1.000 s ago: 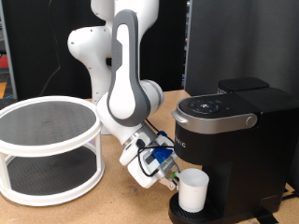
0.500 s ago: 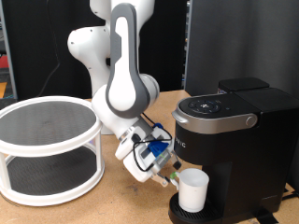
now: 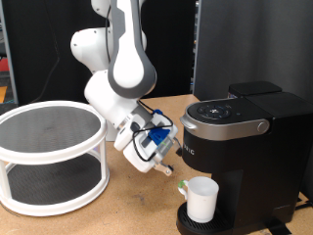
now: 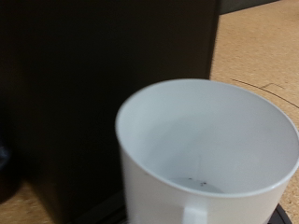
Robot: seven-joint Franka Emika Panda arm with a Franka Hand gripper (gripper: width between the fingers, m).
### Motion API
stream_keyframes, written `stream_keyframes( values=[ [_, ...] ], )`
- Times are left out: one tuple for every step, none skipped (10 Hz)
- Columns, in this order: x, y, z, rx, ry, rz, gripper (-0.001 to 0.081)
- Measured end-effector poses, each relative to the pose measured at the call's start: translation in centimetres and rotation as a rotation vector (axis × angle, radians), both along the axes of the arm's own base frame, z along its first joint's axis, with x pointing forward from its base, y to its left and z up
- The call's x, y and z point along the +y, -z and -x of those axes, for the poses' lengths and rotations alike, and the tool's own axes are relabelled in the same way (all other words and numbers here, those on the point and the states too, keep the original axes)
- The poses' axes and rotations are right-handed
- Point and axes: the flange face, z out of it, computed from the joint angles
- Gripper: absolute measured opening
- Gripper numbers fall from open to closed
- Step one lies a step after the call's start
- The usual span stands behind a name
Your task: Make a cup of coffee with the keurig machine
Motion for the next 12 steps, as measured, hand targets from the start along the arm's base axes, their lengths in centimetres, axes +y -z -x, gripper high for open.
stream_keyframes(
  values=[
    [-0.5, -0.9, 0.4, 0.011, -0.017, -0.001, 0.0803],
    [-1.1, -1.7, 0.9, 0.019, -0.029, -0.002, 0.0803],
    [-1.8, -2.5, 1.4, 0.022, -0.041, 0.002, 0.0803],
    [-2.1, -3.3, 2.0, 0.011, -0.046, 0.002, 0.0803],
    [-2.1, -3.2, 1.9, 0.014, -0.046, 0.003, 0.0803],
    [-2.0, -3.0, 1.9, 0.017, -0.050, -0.004, 0.0803],
    [-2.1, -3.1, 1.9, 0.015, -0.058, -0.027, 0.0803],
    [-2.3, -3.4, 1.8, 0.009, -0.066, -0.058, 0.0803],
    [-2.6, -4.0, 1.8, -0.002, -0.070, -0.087, 0.0803],
    [-2.9, -5.0, 1.7, -0.013, -0.070, -0.117, 0.0803],
    [-3.1, -6.2, 1.6, -0.022, -0.066, -0.146, 0.0803],
    [-3.3, -7.5, 1.5, -0.029, -0.057, -0.174, 0.0803]
  ],
)
